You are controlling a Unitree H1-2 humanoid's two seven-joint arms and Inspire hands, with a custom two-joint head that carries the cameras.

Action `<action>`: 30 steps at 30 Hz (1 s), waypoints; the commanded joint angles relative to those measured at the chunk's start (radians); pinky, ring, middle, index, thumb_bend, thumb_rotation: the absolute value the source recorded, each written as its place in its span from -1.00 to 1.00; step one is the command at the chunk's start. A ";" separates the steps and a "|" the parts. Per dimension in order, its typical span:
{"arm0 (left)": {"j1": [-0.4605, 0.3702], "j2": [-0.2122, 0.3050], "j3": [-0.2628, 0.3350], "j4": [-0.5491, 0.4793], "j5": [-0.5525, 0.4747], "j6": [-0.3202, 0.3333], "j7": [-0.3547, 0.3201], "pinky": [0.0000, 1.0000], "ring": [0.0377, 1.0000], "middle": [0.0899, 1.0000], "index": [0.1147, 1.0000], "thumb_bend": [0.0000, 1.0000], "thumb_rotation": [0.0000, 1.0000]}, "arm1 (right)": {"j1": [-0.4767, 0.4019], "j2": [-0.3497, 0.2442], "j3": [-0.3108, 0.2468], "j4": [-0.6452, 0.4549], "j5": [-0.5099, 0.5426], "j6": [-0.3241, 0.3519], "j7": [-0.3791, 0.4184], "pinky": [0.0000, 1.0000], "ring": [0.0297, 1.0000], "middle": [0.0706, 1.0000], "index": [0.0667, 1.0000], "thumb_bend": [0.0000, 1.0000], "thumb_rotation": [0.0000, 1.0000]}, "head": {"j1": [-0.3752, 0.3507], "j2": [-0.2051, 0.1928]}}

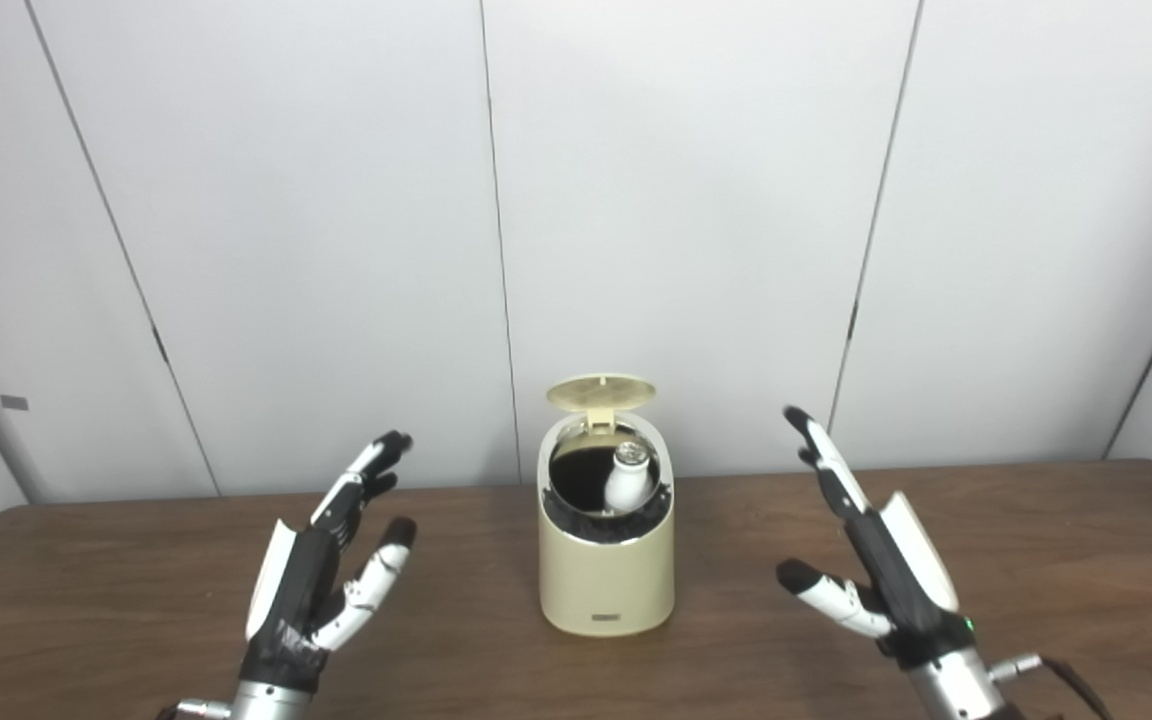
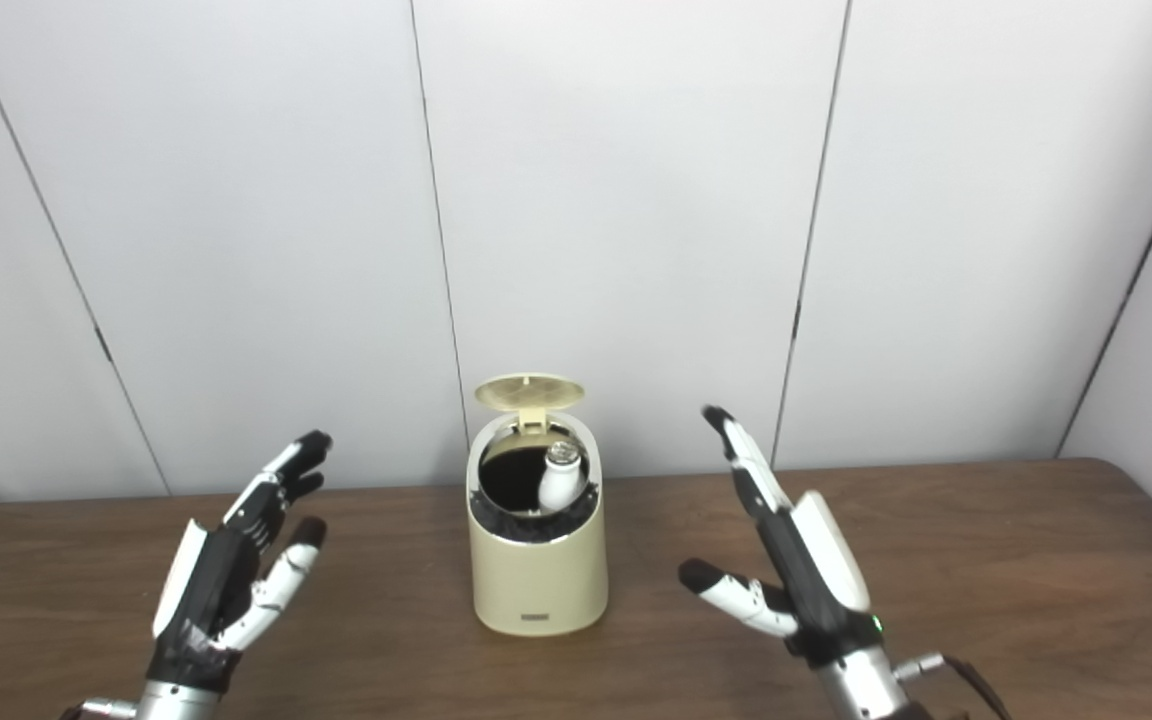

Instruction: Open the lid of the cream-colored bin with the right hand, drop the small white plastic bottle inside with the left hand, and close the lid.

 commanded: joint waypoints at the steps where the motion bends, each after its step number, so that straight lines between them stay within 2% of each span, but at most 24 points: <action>1: -0.015 -0.028 0.038 -0.005 -0.041 -0.019 -0.061 0.83 0.89 0.93 0.91 0.07 0.86 | -0.090 -0.029 0.001 -0.075 -0.041 0.066 0.052 0.93 1.00 1.00 1.00 0.56 1.00 | 0.002 -0.003; 6: -0.008 -0.083 0.109 0.014 -0.013 -0.018 -0.132 0.83 0.89 0.94 0.91 0.11 0.95 | -0.208 -0.071 0.029 -0.191 -0.065 0.256 0.244 1.00 1.00 1.00 1.00 0.80 1.00 | 0.007 -0.006; 10: -0.003 -0.117 0.148 0.022 0.006 -0.017 -0.163 0.80 0.88 0.92 0.89 0.06 0.95 | -0.304 -0.094 0.063 -0.219 -0.113 0.344 0.339 0.98 1.00 1.00 1.00 0.93 1.00 | 0.012 -0.007; 16: 0.001 -0.144 0.183 0.019 0.068 -0.018 -0.170 0.74 0.84 0.88 0.86 0.04 0.92 | -0.427 -0.116 0.121 -0.218 -0.167 0.467 0.491 0.96 1.00 1.00 0.99 0.96 0.95 | 0.013 -0.010; 20: 0.004 -0.156 0.200 0.020 0.116 -0.018 -0.157 0.70 0.80 0.84 0.83 -0.04 0.89 | -0.501 -0.113 0.145 -0.160 -0.168 0.473 0.519 0.91 1.00 0.97 0.90 0.89 0.80 | 0.013 -0.013; 23: 0.004 -0.159 0.207 0.022 0.133 -0.019 -0.158 0.71 0.80 0.84 0.83 -0.02 0.86 | -0.538 -0.104 0.157 -0.139 -0.177 0.489 0.529 0.88 1.00 0.96 0.87 0.85 0.77 | 0.012 -0.015; 25: 0.004 -0.155 0.206 0.022 0.148 -0.019 -0.160 0.72 0.80 0.83 0.79 0.01 0.76 | -0.562 -0.102 0.168 -0.130 -0.188 0.511 0.548 0.86 1.00 0.95 0.85 0.84 0.75 | 0.014 -0.018; 30: 0.004 -0.154 0.204 0.016 0.155 -0.019 -0.165 0.70 0.78 0.77 0.72 0.05 0.63 | -0.617 -0.105 0.203 -0.069 -0.196 0.519 0.582 0.86 1.00 0.93 0.84 0.89 0.75 | 0.015 -0.021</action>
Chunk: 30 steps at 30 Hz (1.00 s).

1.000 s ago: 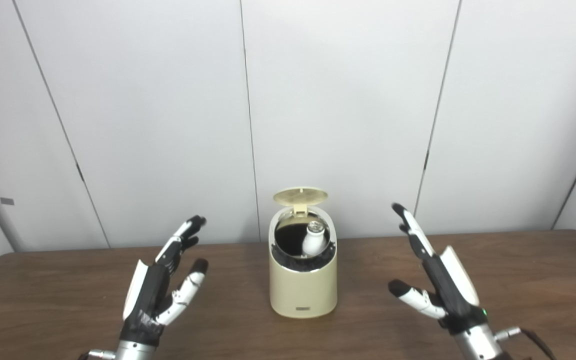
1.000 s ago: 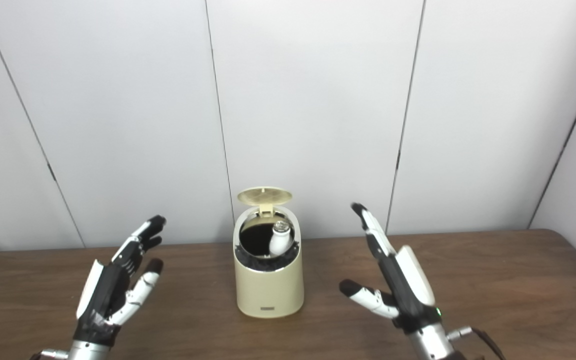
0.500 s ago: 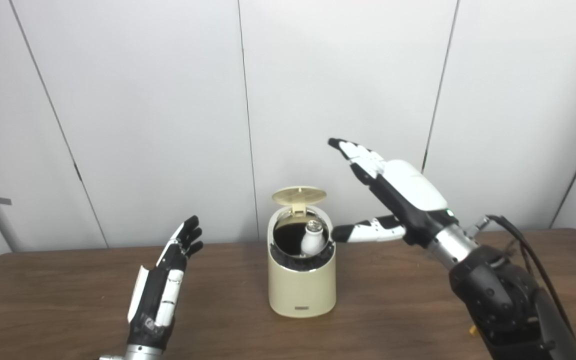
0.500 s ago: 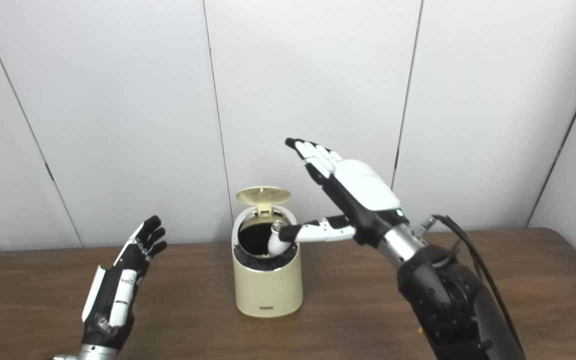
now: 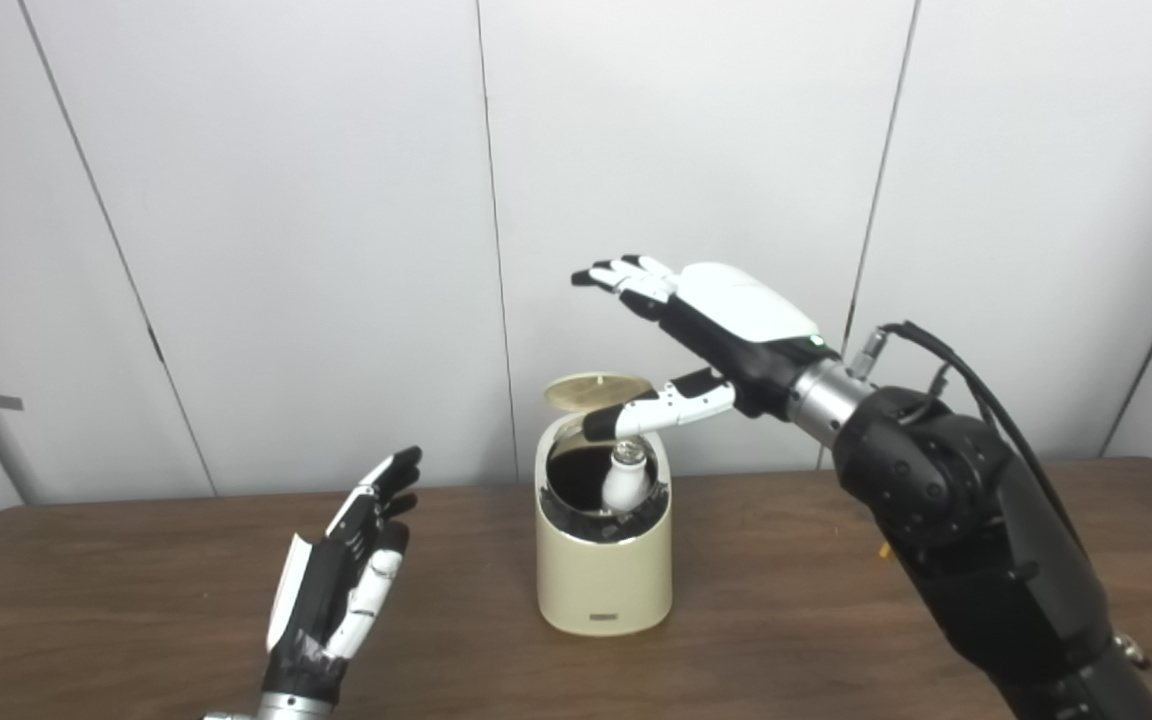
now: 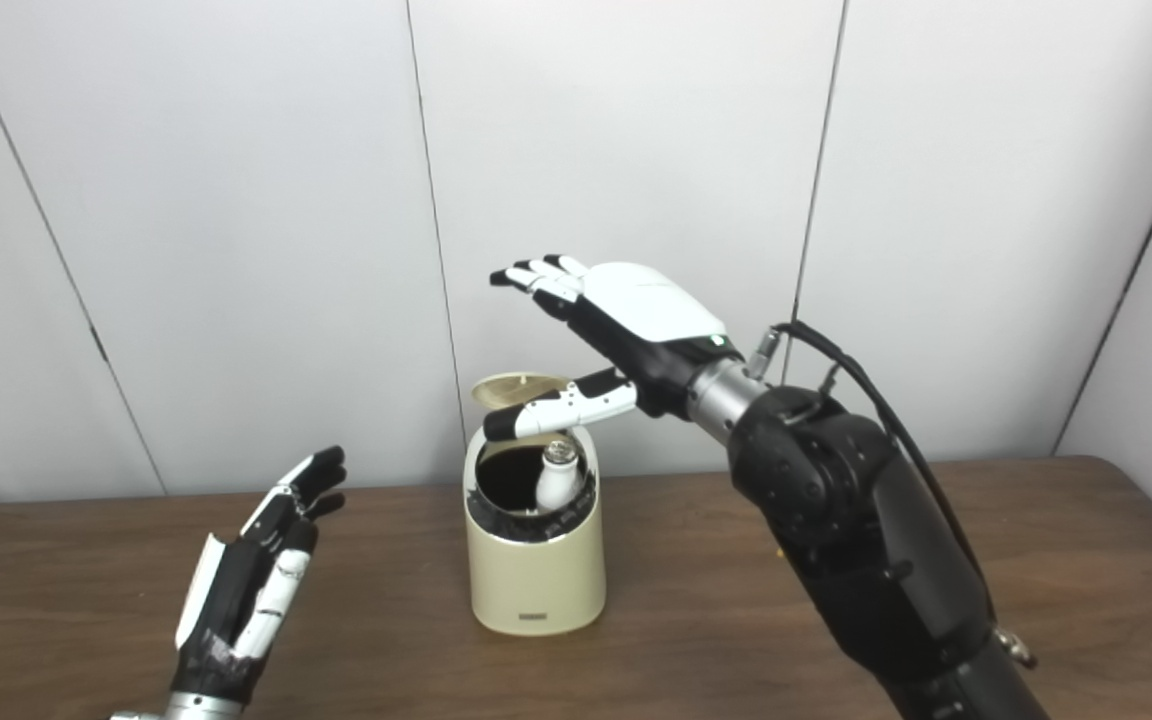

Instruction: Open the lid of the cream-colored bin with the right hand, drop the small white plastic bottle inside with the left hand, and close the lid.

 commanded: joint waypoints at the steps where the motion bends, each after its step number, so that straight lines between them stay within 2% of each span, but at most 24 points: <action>1: -0.025 0.007 0.004 -0.025 0.008 -0.022 0.004 0.70 0.79 0.77 0.72 0.05 0.63 | -0.077 -0.009 -0.001 0.007 -0.008 -0.005 -0.004 0.87 1.00 0.93 0.84 0.90 0.76 | 0.000 0.001; 8: -0.021 0.003 0.008 -0.033 0.021 -0.022 0.012 0.70 0.78 0.75 0.69 0.07 0.68 | -0.114 -0.005 0.028 0.046 -0.016 0.025 0.039 0.97 1.00 0.89 0.82 0.95 0.73 | 0.001 0.002; 15: -0.020 0.003 0.008 -0.038 0.029 -0.022 0.016 0.69 0.77 0.74 0.68 0.06 0.70 | -0.102 -0.008 0.053 0.067 -0.016 0.033 0.064 0.92 0.99 0.87 0.78 0.93 0.72 | 0.005 0.003; 18: -0.020 0.002 0.008 -0.042 0.028 -0.021 0.017 0.68 0.76 0.73 0.67 0.05 0.70 | -0.095 -0.015 0.073 0.062 -0.029 0.056 0.094 0.93 1.00 0.89 0.78 0.91 0.78 | 0.006 0.007; 21: -0.021 0.002 0.009 -0.045 0.039 -0.021 0.029 0.67 0.75 0.71 0.65 0.03 0.71 | -0.064 -0.011 0.074 0.030 -0.040 0.093 0.109 0.97 1.00 0.89 0.78 0.92 0.78 | 0.005 0.006; 24: -0.022 0.001 0.010 -0.045 0.056 -0.022 0.061 0.63 0.71 0.68 0.61 0.01 0.73 | -0.026 -0.008 0.070 0.007 -0.036 0.096 0.096 0.98 1.00 0.86 0.77 0.88 0.73 | 0.004 0.006; 30: -0.020 0.011 0.001 -0.054 0.063 -0.022 0.094 0.61 0.68 0.65 0.58 -0.06 0.75 | 0.035 -0.009 0.071 -0.044 -0.043 0.111 0.110 1.00 1.00 0.84 0.77 0.92 0.76 | 0.000 0.014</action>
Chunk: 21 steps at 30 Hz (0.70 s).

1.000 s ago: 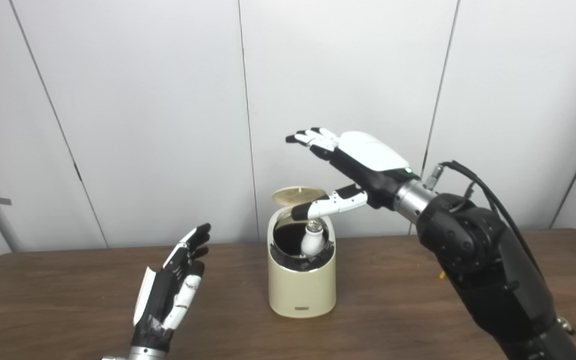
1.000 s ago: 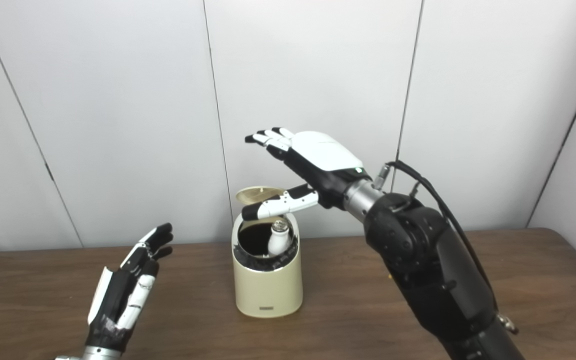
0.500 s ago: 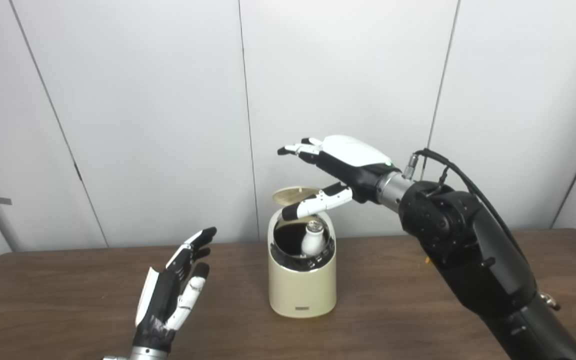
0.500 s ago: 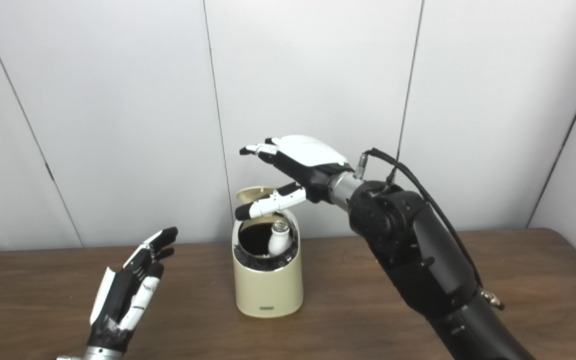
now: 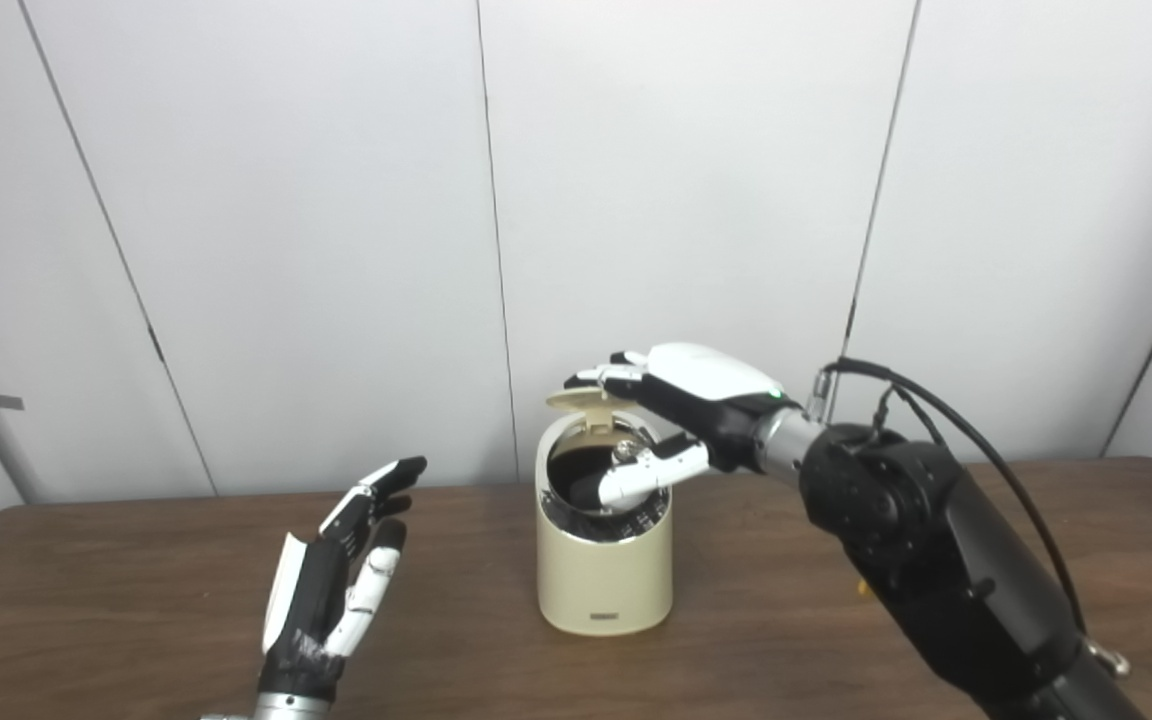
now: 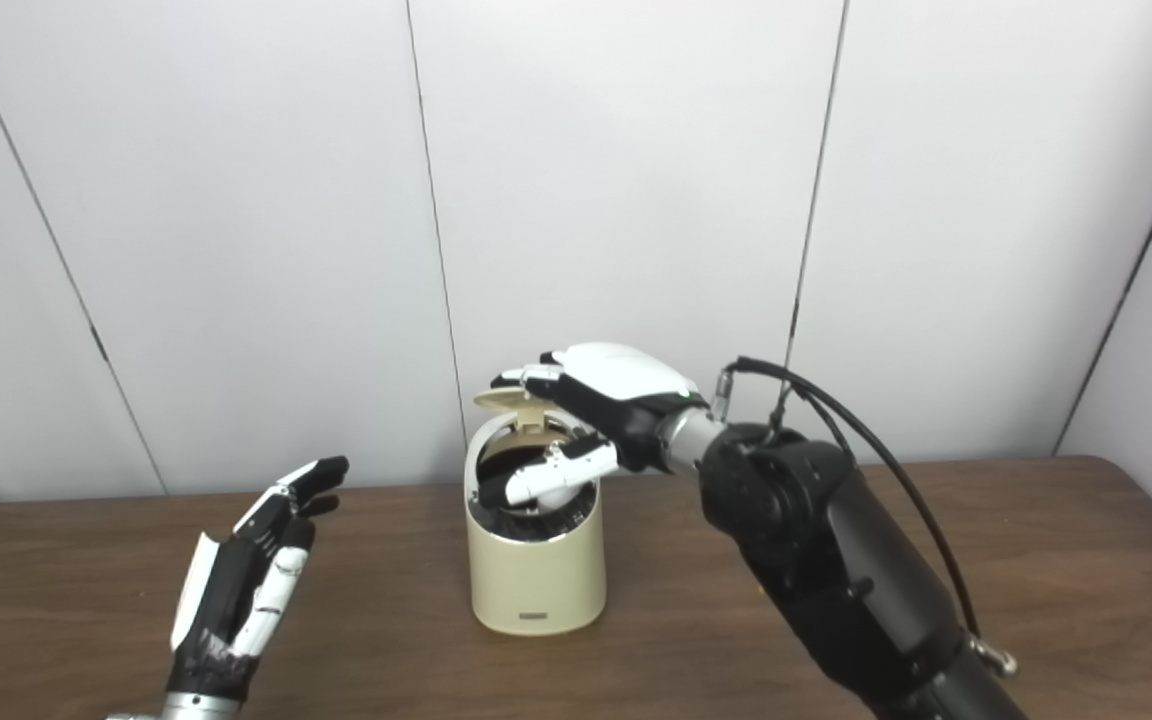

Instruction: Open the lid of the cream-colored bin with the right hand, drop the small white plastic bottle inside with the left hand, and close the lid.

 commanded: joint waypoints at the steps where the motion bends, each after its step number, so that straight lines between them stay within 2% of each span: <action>1: -0.022 0.012 -0.001 -0.045 -0.005 -0.022 0.019 0.61 0.68 0.64 0.58 -0.05 0.75 | -0.029 -0.008 -0.014 -0.039 -0.012 0.016 -0.006 1.00 0.99 0.83 0.77 0.93 0.77 | -0.003 0.001; 5: -0.023 0.016 -0.007 -0.045 0.004 -0.022 0.028 0.61 0.67 0.64 0.58 -0.05 0.77 | 0.010 -0.019 -0.017 -0.071 -0.005 0.003 -0.012 0.95 0.97 0.82 0.76 0.91 0.79 | -0.005 0.004; 10: -0.027 0.021 -0.013 -0.043 0.004 -0.022 0.041 0.61 0.67 0.63 0.58 -0.08 0.78 | 0.088 -0.025 -0.038 -0.144 0.020 0.003 -0.018 1.00 0.97 0.82 0.76 0.98 0.82 | -0.005 0.004; 15: -0.024 0.022 -0.012 -0.050 0.000 -0.022 0.045 0.63 0.68 0.63 0.58 -0.02 0.76 | 0.169 -0.036 -0.048 -0.212 0.022 0.017 -0.007 1.00 0.98 0.81 0.77 0.97 0.84 | -0.001 0.010; 21: -0.018 0.011 -0.001 -0.063 -0.012 -0.021 0.044 0.69 0.71 0.66 0.61 0.04 0.75 | 0.231 -0.049 -0.058 -0.238 0.021 0.026 0.000 0.99 0.99 0.81 0.79 0.92 0.80 | -0.001 0.019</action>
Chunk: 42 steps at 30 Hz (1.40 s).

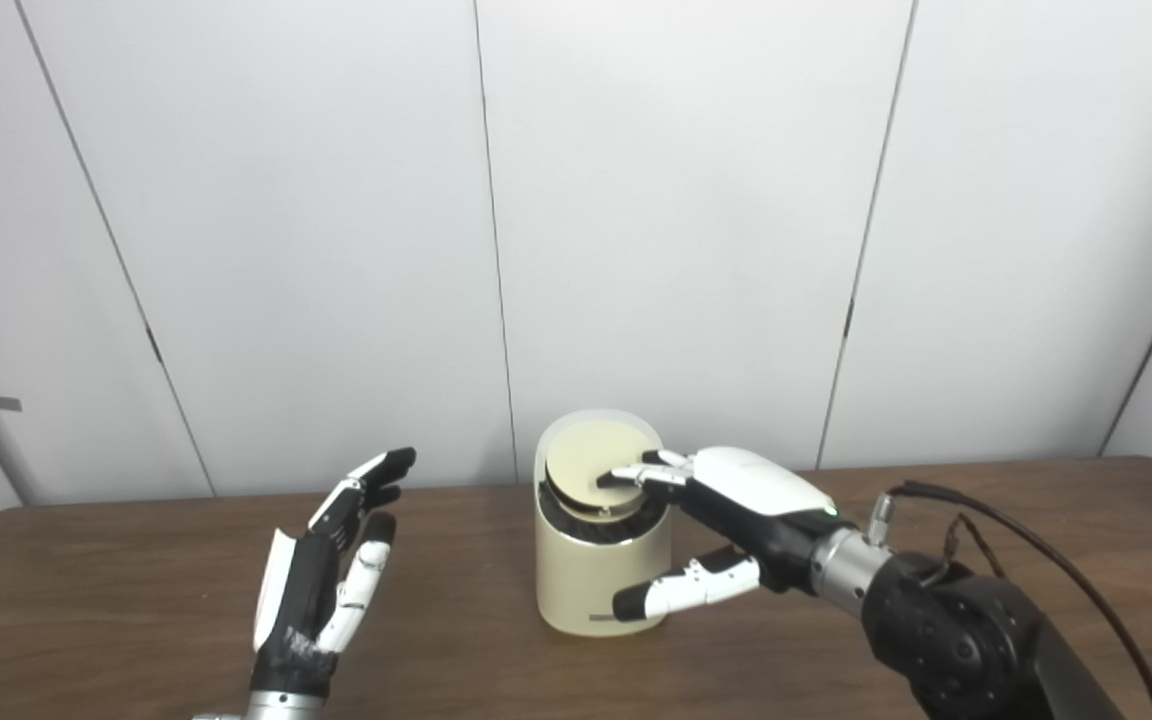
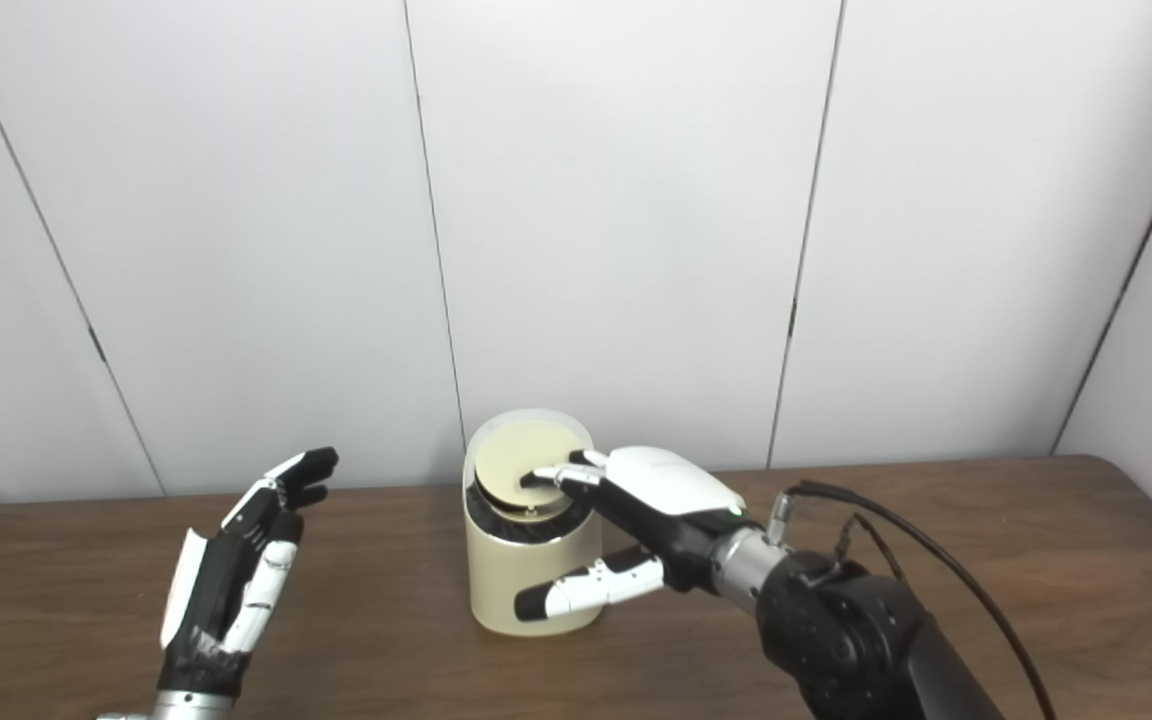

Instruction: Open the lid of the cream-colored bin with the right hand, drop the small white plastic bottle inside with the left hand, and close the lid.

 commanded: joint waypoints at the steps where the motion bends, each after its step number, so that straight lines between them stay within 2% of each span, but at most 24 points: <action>1: -0.019 0.002 0.011 -0.041 -0.012 -0.021 0.008 0.69 0.72 0.66 0.62 0.05 0.75 | -0.014 -0.020 -0.018 -0.031 -0.002 0.003 -0.005 0.99 0.99 0.81 0.78 0.92 0.80 | -0.001 0.000; 6: -0.019 -0.003 0.014 -0.052 -0.013 -0.021 0.005 0.69 0.72 0.68 0.65 0.05 0.75 | 0.023 -0.030 -0.016 -0.028 -0.007 -0.023 -0.022 1.00 0.98 0.81 0.78 0.88 0.75 | 0.005 0.009; 12: -0.023 -0.014 0.026 -0.061 -0.023 -0.022 0.010 0.68 0.72 0.68 0.65 0.01 0.72 | 0.045 -0.025 -0.012 -0.020 -0.010 -0.015 -0.032 1.00 1.00 0.84 0.77 0.80 0.66 | 0.010 0.016; 17: -0.027 -0.025 0.036 -0.064 -0.027 -0.021 0.007 0.67 0.71 0.67 0.64 0.03 0.69 | 0.050 -0.019 -0.009 -0.014 -0.009 -0.019 -0.045 1.00 1.00 0.85 0.78 0.78 0.66 | 0.009 0.015; 25: -0.029 -0.033 0.037 -0.064 -0.020 -0.021 0.007 0.68 0.70 0.68 0.64 0.05 0.68 | 0.025 0.015 0.012 0.024 -0.057 -0.033 -0.085 1.00 0.99 0.87 0.82 0.71 0.66 | 0.012 0.014; 32: -0.031 -0.043 0.034 -0.059 -0.007 -0.022 0.014 0.68 0.71 0.68 0.64 0.06 0.68 | -0.013 0.039 0.044 0.066 -0.117 -0.086 -0.118 0.97 0.94 0.78 0.74 0.63 0.47 | 0.021 0.009; 42: -0.032 -0.046 0.029 -0.066 0.029 -0.021 0.029 0.65 0.69 0.67 0.63 0.03 0.72 | -0.053 0.062 0.065 0.092 -0.175 -0.092 -0.104 0.99 0.96 0.81 0.73 0.76 0.62 | 0.023 0.006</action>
